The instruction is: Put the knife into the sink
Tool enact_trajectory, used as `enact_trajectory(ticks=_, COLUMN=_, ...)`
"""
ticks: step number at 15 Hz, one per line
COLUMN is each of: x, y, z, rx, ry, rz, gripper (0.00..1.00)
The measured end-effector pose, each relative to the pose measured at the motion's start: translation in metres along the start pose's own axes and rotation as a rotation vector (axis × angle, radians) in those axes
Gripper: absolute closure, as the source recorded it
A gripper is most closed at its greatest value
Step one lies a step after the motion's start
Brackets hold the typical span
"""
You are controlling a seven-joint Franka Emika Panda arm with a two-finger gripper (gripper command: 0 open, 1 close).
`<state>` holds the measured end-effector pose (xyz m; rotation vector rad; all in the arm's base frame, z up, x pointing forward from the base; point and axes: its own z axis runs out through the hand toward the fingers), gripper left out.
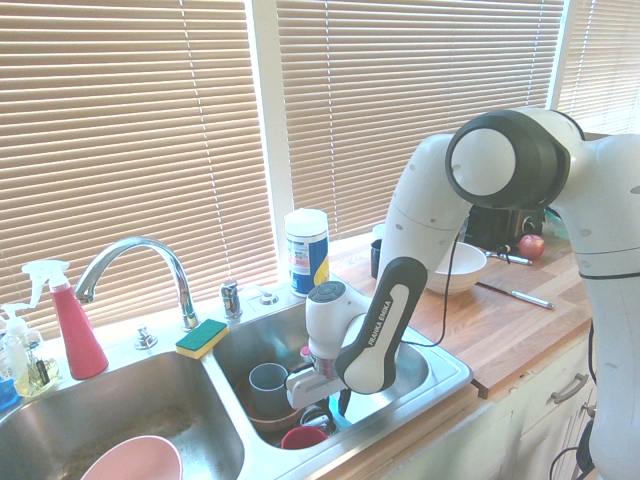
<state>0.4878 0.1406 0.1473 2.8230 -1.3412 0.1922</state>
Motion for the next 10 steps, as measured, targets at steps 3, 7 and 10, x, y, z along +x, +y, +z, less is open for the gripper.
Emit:
enact_trajectory(ticks=3, x=0.003, y=-0.005, z=-0.003, rx=0.009, ry=0.005, rz=0.004, gripper=0.00)
enact_trajectory(ticks=7, x=0.019, y=-0.027, z=-0.051, rx=0.069, ry=-0.039, rz=-0.001, gripper=0.00)
enact_trajectory(ticks=10, x=0.038, y=-0.034, z=-0.127, rx=0.087, ry=-0.045, rz=-0.029, gripper=0.00)
